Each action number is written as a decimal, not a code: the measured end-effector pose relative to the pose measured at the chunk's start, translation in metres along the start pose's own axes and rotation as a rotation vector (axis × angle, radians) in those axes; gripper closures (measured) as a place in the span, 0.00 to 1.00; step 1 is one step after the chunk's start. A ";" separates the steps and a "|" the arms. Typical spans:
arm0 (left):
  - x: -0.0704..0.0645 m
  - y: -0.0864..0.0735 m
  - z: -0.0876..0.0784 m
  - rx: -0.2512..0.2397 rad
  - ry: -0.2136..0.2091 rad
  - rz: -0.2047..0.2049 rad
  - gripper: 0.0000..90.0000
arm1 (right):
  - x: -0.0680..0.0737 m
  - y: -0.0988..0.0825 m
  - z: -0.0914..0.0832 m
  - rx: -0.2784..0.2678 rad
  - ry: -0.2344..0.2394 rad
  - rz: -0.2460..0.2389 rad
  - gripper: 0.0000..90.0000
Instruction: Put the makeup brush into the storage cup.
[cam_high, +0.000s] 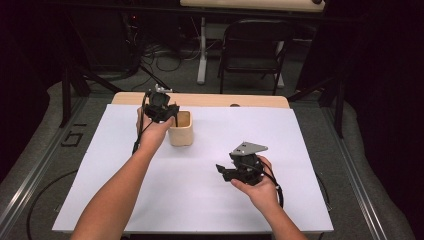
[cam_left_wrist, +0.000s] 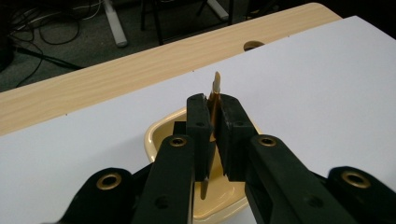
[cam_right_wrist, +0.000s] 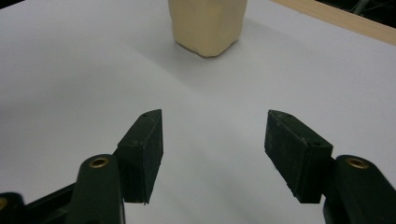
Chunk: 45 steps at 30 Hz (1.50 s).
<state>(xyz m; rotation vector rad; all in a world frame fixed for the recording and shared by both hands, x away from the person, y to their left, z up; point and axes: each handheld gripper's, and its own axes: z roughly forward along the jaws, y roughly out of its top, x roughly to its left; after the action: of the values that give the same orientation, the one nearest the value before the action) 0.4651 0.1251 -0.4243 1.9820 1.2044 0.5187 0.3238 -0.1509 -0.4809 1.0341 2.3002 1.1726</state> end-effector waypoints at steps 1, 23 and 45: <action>0.000 -0.001 0.001 0.003 0.001 0.000 0.93 | 0.000 0.000 0.000 0.000 0.000 0.000 0.41; -0.002 -0.014 0.009 0.031 0.002 0.010 0.93 | 0.001 0.000 0.001 0.002 -0.004 -0.004 0.41; 0.000 -0.019 0.011 0.042 0.000 0.008 0.93 | 0.002 -0.001 0.002 0.009 -0.004 -0.010 0.41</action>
<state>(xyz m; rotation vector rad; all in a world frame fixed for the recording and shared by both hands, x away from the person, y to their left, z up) 0.4613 0.1258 -0.4458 2.0228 1.2176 0.5011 0.3232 -0.1485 -0.4829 1.0265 2.3065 1.1563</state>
